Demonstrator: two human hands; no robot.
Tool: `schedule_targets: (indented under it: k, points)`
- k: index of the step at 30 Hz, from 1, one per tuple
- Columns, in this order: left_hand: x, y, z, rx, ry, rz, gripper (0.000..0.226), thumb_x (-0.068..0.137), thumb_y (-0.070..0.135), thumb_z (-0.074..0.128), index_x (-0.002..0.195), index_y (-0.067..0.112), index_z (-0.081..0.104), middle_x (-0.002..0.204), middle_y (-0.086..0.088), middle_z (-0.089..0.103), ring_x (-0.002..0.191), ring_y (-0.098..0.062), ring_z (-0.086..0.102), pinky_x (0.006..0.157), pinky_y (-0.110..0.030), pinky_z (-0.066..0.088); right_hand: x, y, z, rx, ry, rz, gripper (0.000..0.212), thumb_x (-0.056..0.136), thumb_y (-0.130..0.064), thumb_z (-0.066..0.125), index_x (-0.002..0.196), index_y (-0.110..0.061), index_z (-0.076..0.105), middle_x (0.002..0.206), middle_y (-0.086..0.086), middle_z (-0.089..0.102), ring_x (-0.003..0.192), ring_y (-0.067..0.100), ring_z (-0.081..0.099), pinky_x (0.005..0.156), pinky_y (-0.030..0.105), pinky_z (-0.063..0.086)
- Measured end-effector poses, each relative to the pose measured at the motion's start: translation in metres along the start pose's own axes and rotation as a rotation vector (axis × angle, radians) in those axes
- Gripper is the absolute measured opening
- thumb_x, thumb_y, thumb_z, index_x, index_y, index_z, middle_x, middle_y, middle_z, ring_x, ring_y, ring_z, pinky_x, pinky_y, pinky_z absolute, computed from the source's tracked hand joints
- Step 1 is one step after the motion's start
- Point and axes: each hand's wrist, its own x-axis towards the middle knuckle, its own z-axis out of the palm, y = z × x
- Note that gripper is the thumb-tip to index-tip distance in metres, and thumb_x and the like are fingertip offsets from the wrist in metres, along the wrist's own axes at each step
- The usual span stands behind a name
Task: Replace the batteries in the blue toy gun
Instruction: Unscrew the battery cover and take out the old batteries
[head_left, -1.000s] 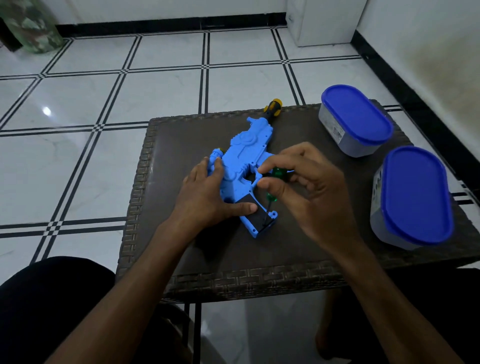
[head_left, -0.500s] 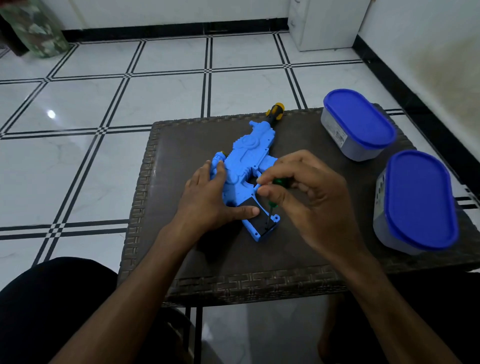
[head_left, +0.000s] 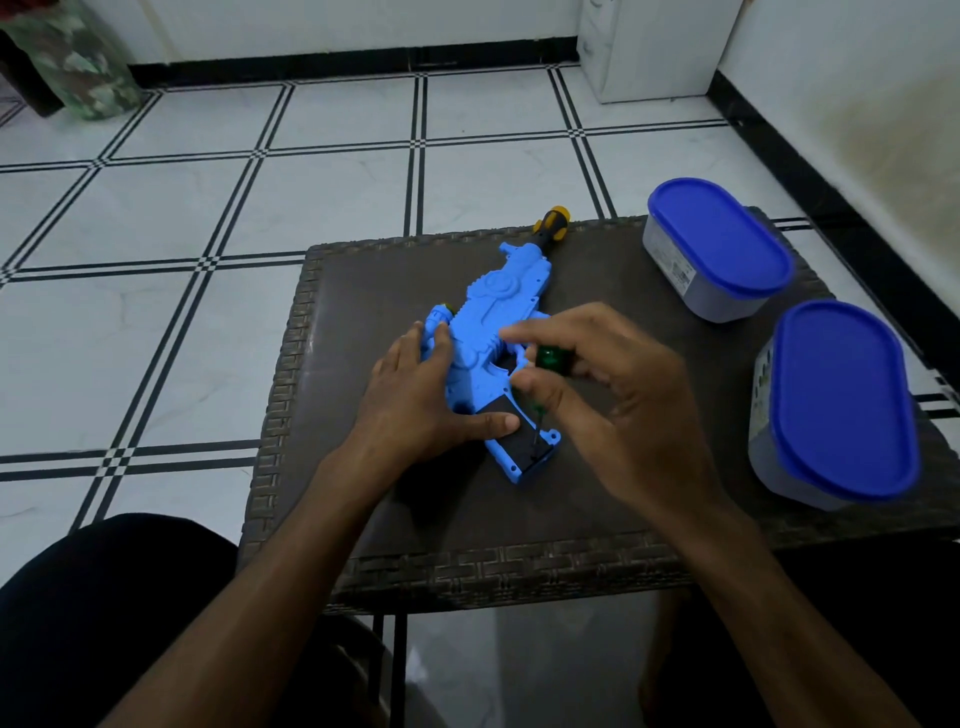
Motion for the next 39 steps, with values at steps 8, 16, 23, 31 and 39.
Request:
schedule_targets:
  k: [8, 16, 23, 31, 39]
  points:
    - [0.0029, -0.0014, 0.0003, 0.017, 0.005, 0.015, 0.118, 0.067, 0.071, 0.061, 0.154, 0.021, 0.000, 0.162, -0.008, -0.008, 0.149, -0.023, -0.005, 0.120, -0.041, 0.008, 0.0003, -0.0036, -0.0004, 0.065, -0.076, 0.037, 0.016, 0.086, -0.013, 0.071, 0.102, -0.014, 0.072, 0.109, 0.000, 0.058, 0.103, 0.014, 0.061, 0.087, 0.022, 0.050]
    - [0.0016, -0.0021, 0.0021, 0.009, 0.010, 0.005, 0.123, 0.064, 0.076, 0.062, 0.154, 0.021, -0.002, 0.162, -0.006, -0.007, 0.149, -0.022, -0.003, 0.120, -0.042, 0.009, -0.0007, -0.0037, -0.0021, 0.179, -0.066, 0.100, 0.028, 0.091, 0.005, 0.060, 0.114, -0.010, 0.062, 0.103, 0.000, 0.070, 0.103, 0.013, 0.067, 0.089, 0.025, 0.054]
    - [0.0026, -0.0013, 0.0011, 0.011, -0.016, -0.008, 0.122, 0.064, 0.075, 0.060, 0.154, 0.022, -0.004, 0.161, -0.007, -0.011, 0.149, -0.023, -0.006, 0.119, -0.042, 0.006, -0.0001, -0.0036, -0.0005, -0.001, -0.016, 0.004, 0.016, 0.081, -0.017, 0.077, 0.097, -0.014, 0.074, 0.096, 0.004, 0.057, 0.087, 0.013, 0.061, 0.077, 0.020, 0.049]
    - [0.0034, -0.0029, 0.0037, 0.008, -0.001, -0.003, 0.122, 0.062, 0.076, 0.059, 0.154, 0.023, -0.002, 0.162, -0.007, -0.009, 0.149, -0.024, -0.005, 0.120, -0.043, 0.007, -0.0022, -0.0063, 0.0015, 0.103, -0.098, 0.027, 0.024, 0.088, 0.006, 0.056, 0.104, -0.008, 0.067, 0.115, 0.001, 0.065, 0.112, 0.013, 0.062, 0.093, 0.030, 0.052]
    - [0.0028, -0.0026, 0.0036, 0.016, 0.004, 0.001, 0.123, 0.064, 0.076, 0.061, 0.153, 0.022, -0.005, 0.162, -0.006, -0.010, 0.149, -0.023, -0.005, 0.121, -0.042, 0.007, -0.0008, -0.0034, -0.0006, 0.095, 0.009, 0.067, 0.027, 0.088, -0.001, 0.067, 0.112, -0.014, 0.066, 0.101, -0.001, 0.067, 0.098, 0.013, 0.067, 0.084, 0.026, 0.055]
